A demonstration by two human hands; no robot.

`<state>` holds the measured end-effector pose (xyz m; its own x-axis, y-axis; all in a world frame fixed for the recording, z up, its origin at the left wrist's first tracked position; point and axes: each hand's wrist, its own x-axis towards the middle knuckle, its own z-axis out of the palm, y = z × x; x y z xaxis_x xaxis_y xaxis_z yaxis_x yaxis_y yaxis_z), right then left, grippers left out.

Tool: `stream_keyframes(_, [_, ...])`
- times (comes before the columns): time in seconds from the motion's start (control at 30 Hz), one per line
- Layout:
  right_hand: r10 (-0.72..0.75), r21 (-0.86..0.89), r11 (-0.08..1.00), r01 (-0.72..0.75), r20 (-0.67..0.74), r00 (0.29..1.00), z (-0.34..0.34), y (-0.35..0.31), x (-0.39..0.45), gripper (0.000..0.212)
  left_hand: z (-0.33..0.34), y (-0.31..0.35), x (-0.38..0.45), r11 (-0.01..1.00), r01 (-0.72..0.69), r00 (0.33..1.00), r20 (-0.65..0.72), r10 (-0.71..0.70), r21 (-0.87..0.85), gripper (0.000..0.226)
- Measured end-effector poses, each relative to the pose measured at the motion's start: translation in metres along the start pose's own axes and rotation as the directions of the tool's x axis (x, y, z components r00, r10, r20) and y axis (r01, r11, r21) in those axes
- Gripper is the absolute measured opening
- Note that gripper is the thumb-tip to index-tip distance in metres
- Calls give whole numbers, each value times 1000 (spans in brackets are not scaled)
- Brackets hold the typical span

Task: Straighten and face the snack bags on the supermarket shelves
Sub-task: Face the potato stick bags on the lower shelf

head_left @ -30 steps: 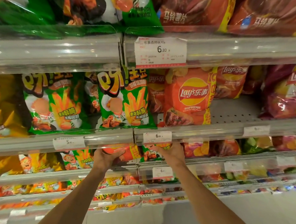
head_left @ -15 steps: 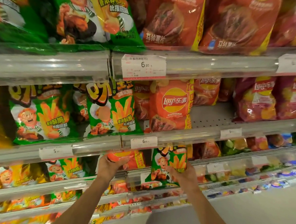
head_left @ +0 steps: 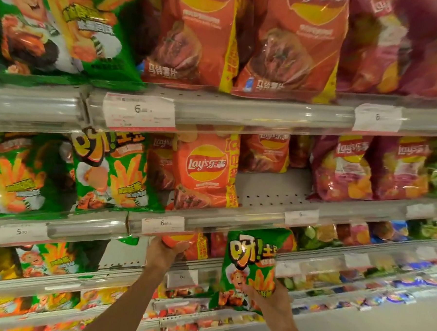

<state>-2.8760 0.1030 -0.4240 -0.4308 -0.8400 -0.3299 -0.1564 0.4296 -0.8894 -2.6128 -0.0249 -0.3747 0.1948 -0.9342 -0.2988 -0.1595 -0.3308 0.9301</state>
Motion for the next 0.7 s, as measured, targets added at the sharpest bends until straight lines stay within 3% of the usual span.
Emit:
stream_keyframes(0.23, [-108, -13, 994, 112, 159, 981, 7, -13, -7, 48, 0, -12, 9, 991, -19, 995, 98, 6, 130, 50])
stream_keyframes(0.37, [-139, 22, 990, 138, 231, 963, 24, -26, -22, 50, -14, -18, 1, 952, -119, 983, 170, 73, 281, 57])
stream_keyframes(0.43, [-140, 29, 990, 138, 264, 954, 37, -32, -32, 52, -30, -24, -8, 875, -235, 969, 176, 175, 424, 50])
stream_keyframes(0.53, [-152, 49, 988, 144, 328, 932, 65, -41, -49, 64, -67, -38, -16, 639, -351, 924, 142, 356, 684, 49])
stream_keyframes(0.6, [-165, 30, 986, 165, 366, 916, 89, -49, -60, 66, -98, -51, -20, 491, -370, 891, 152, 427, 789, 51])
stream_keyframes(0.7, [-171, -6, 981, 192, 421, 891, 128, -61, -70, 54, -143, -70, -26, 387, -320, 896, 143, 421, 864, 60])
